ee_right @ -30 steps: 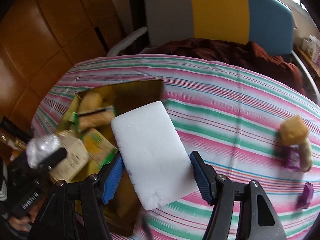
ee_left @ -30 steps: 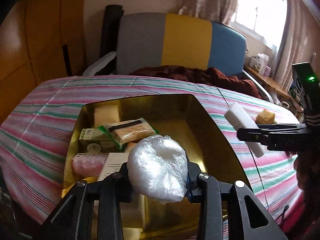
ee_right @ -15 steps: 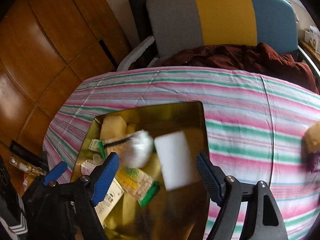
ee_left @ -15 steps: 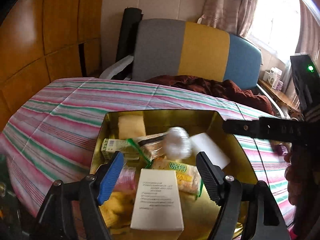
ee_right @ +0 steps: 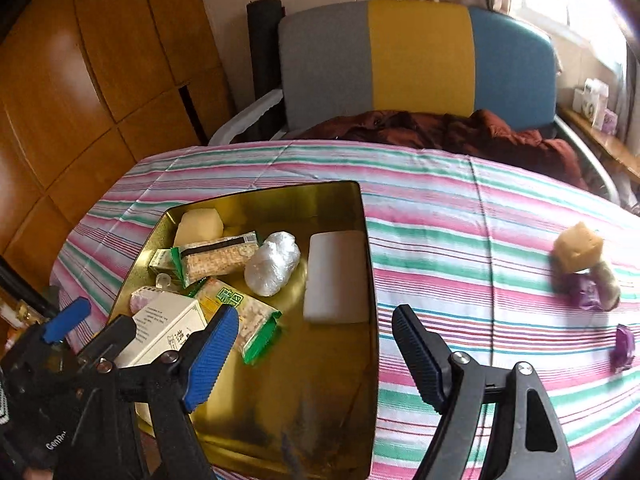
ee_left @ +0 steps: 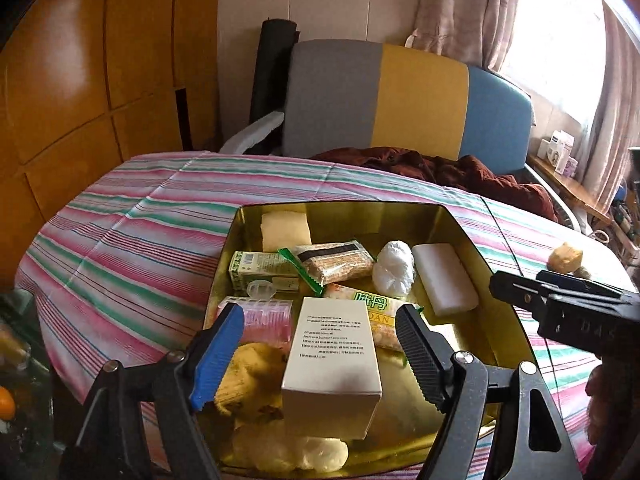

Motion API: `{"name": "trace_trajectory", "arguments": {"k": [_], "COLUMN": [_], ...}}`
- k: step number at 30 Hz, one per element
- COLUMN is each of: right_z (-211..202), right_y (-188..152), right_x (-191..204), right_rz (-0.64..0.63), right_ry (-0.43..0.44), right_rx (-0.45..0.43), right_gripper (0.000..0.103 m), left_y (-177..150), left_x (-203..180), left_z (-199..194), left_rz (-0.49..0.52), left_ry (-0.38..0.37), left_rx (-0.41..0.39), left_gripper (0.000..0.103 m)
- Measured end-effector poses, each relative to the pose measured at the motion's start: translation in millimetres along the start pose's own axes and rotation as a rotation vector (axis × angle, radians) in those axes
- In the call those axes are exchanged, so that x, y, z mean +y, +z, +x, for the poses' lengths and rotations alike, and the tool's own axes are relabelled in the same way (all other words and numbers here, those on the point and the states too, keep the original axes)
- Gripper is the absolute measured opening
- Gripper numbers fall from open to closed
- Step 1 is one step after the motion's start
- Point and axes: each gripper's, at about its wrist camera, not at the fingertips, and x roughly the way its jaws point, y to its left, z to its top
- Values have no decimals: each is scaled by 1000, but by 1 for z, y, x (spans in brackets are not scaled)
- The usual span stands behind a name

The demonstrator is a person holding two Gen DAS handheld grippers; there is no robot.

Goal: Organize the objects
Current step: 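Carry the plastic bag with the left gripper while the right carries the foam block into the tray, then move both grippers toward the yellow sponge, sock and purple packets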

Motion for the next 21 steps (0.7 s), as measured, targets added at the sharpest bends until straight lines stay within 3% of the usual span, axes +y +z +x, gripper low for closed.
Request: {"name": "trace_trajectory", "arguments": {"k": [21], "right_z": [-20], "right_y": [-16], "right_x": [-10], "right_rz": [-23], "right_ry": [-91], "right_rx": [-43], "right_gripper": [80], "left_y": [-9], "left_x": [-27], "left_z": [-14], "left_rz": [70], "left_ry": [-48], "left_rx": [1], "left_gripper": [79]}}
